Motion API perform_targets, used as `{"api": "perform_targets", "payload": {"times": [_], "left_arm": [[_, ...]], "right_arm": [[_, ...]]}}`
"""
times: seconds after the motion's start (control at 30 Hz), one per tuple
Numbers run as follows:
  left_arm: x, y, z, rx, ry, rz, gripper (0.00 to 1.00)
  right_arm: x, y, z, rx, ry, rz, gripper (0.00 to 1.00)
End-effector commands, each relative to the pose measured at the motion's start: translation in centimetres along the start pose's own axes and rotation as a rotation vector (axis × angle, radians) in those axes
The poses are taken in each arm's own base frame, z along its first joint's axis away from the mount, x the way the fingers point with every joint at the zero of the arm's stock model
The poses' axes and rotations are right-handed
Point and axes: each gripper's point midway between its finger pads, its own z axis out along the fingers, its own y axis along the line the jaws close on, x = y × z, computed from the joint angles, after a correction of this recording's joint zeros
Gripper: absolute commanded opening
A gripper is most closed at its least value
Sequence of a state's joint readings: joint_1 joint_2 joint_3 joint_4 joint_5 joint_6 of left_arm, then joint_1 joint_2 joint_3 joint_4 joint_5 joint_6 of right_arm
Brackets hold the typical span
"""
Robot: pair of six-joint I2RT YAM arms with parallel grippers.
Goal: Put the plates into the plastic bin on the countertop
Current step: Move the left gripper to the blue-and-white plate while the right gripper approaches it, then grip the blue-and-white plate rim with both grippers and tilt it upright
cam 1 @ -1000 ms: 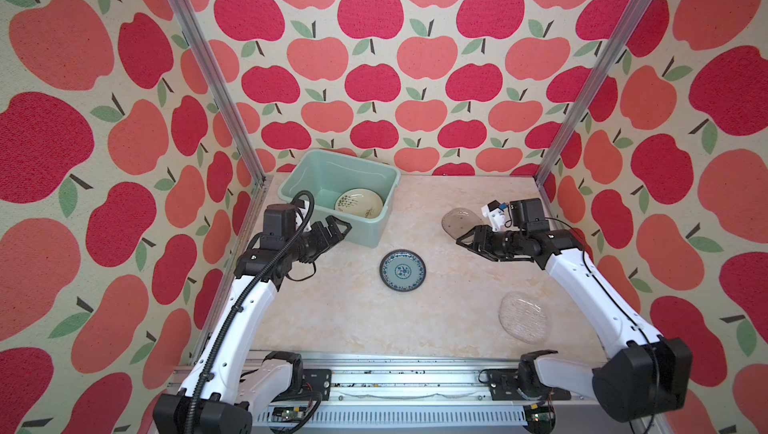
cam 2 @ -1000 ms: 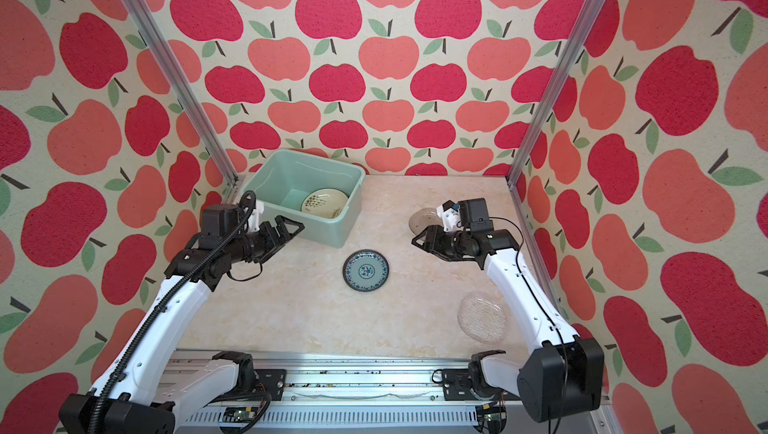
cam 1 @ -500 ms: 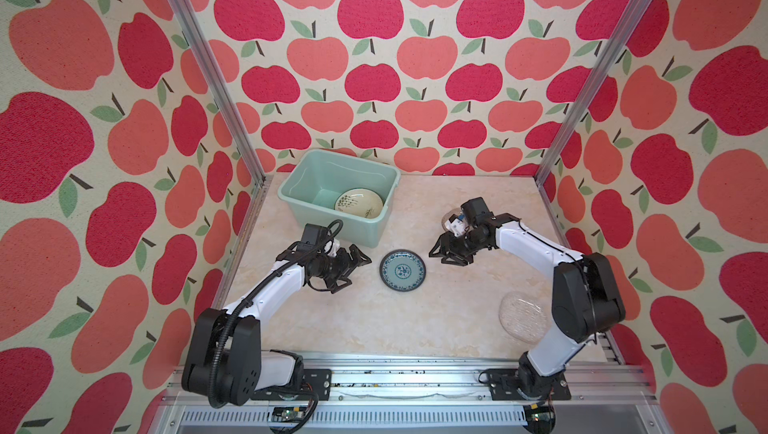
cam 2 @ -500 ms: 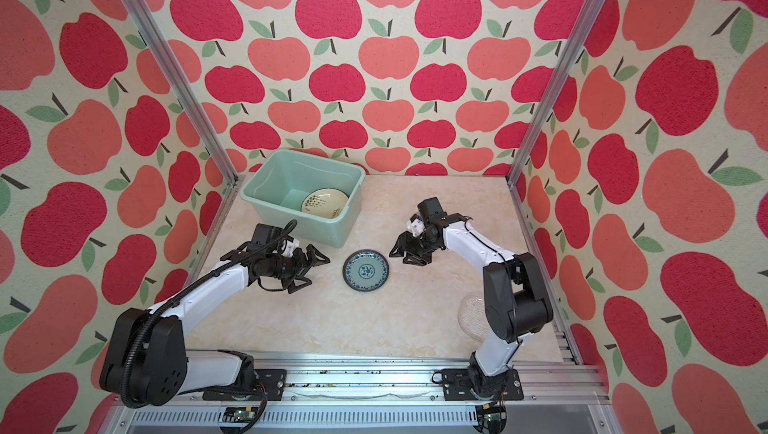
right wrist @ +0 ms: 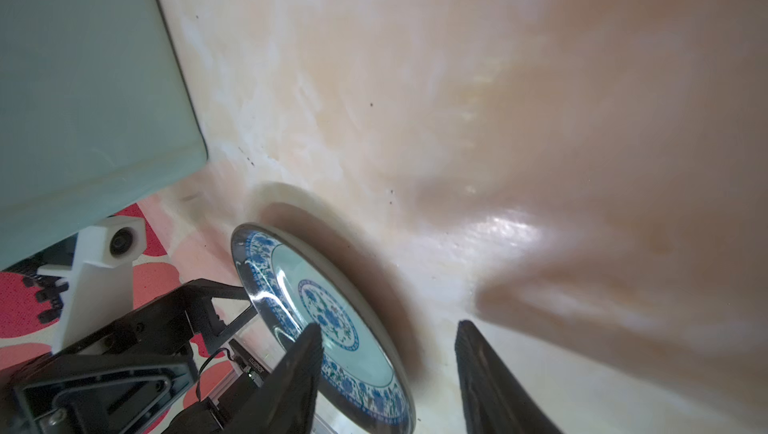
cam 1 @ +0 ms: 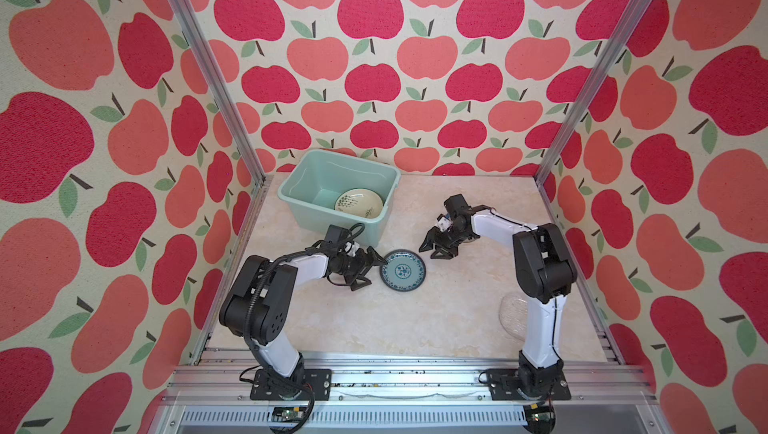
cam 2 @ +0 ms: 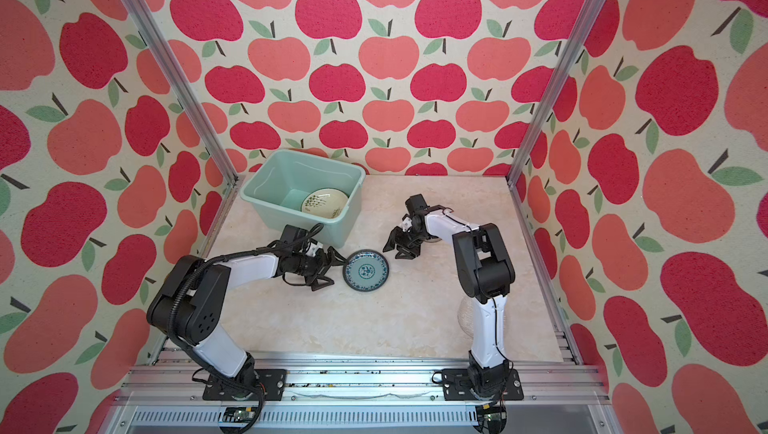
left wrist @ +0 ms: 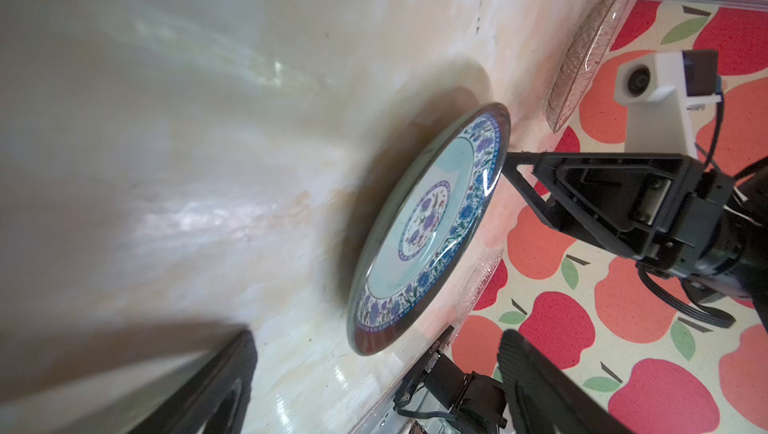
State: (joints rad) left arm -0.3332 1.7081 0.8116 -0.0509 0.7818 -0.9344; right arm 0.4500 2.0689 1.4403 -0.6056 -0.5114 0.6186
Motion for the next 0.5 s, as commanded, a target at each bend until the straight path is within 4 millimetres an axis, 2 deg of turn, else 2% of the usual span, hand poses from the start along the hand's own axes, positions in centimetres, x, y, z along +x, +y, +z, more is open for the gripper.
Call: {"api": "perform_targets", "payload": {"times": [0.0,0.3,0.47], "left_arm": [[-0.3,1.6,1.4,-0.043,0.015,-0.033,0.91],[-0.1,1.0,1.5,-0.075,0.016,0.008,0.84],[0.1,1.0,1.6,-0.078,0.018,0.010,0.80]], "right_arm": [[0.3,1.2,0.4,-0.011,0.033,0.002,0.54],[1.6,1.6,1.7,-0.057,0.110,0.021,0.51],[2.4,2.3,1.4,-0.080,0.114,0.007,0.49]]}}
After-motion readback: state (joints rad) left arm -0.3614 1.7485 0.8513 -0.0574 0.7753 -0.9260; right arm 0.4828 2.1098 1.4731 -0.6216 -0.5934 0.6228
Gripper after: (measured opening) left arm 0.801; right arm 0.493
